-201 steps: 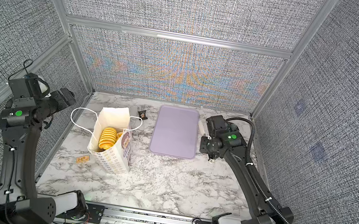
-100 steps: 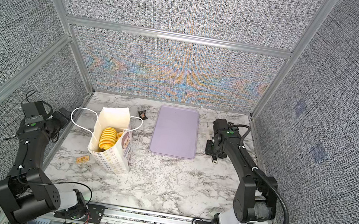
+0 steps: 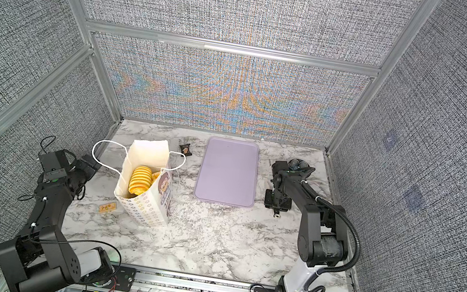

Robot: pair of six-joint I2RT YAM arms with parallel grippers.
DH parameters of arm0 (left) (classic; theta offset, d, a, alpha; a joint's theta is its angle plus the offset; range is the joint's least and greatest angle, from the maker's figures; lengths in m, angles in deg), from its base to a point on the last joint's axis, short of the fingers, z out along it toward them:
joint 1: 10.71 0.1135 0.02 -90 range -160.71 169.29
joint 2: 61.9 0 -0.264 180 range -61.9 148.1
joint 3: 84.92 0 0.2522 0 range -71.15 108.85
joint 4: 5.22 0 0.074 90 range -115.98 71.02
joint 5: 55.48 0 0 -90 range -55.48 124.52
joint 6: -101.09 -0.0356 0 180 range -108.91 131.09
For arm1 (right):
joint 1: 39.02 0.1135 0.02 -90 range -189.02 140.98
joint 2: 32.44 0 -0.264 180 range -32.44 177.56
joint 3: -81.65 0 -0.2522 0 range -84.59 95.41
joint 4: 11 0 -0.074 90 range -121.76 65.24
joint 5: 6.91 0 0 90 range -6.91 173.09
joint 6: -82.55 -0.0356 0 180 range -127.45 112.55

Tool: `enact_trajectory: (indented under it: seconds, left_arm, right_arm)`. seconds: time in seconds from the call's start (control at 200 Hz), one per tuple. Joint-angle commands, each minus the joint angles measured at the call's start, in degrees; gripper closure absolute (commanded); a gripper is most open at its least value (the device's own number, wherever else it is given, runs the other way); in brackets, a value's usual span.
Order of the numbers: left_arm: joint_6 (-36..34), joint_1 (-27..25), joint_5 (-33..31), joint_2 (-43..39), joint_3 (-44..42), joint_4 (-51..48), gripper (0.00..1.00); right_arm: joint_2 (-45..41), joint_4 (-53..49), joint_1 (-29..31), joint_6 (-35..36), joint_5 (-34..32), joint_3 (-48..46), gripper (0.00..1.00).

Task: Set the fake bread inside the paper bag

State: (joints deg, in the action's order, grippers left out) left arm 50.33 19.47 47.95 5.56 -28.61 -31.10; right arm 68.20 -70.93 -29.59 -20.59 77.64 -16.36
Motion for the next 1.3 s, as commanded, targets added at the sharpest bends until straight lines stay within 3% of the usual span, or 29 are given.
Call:
enact_trajectory:
  seconds: [0.0, 0.15, 0.365, 0.38, 0.4, 0.555, 0.88, 1.0, 1.065, 1.135, 1.295]
  left_arm:
    - [0.65, -0.01, -0.24, -0.9, -0.34, 1.97, 0.01]
    - [0.4, 0.02, -0.67, -2.59, -0.52, 1.42, 0.01]
    - [0.01, -0.02, -1.34, -4.69, -1.16, 0.97, 0.01]
    - [-0.04, 0.01, -1.34, -4.79, -1.18, 0.89, 0.01]
    - [-0.13, -0.01, -1.46, -4.94, -1.16, 0.81, 0.01]
    - [-1.08, 0.06, -2.22, -5.43, -0.76, 0.43, 0.01]
    - [0.85, 0.06, -6.32, -4.31, -0.01, 1.78, 0.01]
    - [-1.51, -0.47, -4.3, -2.79, 0.65, 4.24, 0.01]
    - [-5.33, -2.32, -6.66, -1.64, 2.53, 2.21, 0.02]
    - [-8.72, -4.86, -8.63, -1.44, 2.59, 3.23, 0.02]
    - [-21.2, -12.2, -13.55, -1.77, -0.24, 10.68, 0.02]
  right_arm:
    - [0.47, -0.43, -0.19, -0.39, 0.83, -0.7, 0.52]
    - [-0.64, -0.85, -0.32, -1.1, 2.08, -2.23, 0.37]
    - [-4.18, -0.93, -0.29, -1.74, 3.25, -5.0, 0.28]
    - [-4.44, -0.94, -0.36, -1.83, 3.3, -5.18, 0.19]
    - [-4.79, -0.94, -0.31, -1.88, 3.34, -5.36, 0.16]
    - [-7.47, -1.27, -0.37, -2.32, 3.05, -6.69, 0.01]
    - [-17.58, 0.63, -0.4, -3.12, 0.29, -8.58, 0.01]
    - [-23.63, 2.11, -0.37, -4.13, -5.61, -7.39, 0.01]
    - [-27.79, 4.23, -0.43, -5.19, -10.62, -7.46, 0.01]
    - [-33.39, 11.93, -0.41, -3.94, -13.21, -10.12, 0.01]
    - [-43.89, 35.85, -0.48, 4.39, -9.9, -23.38, 0.01]
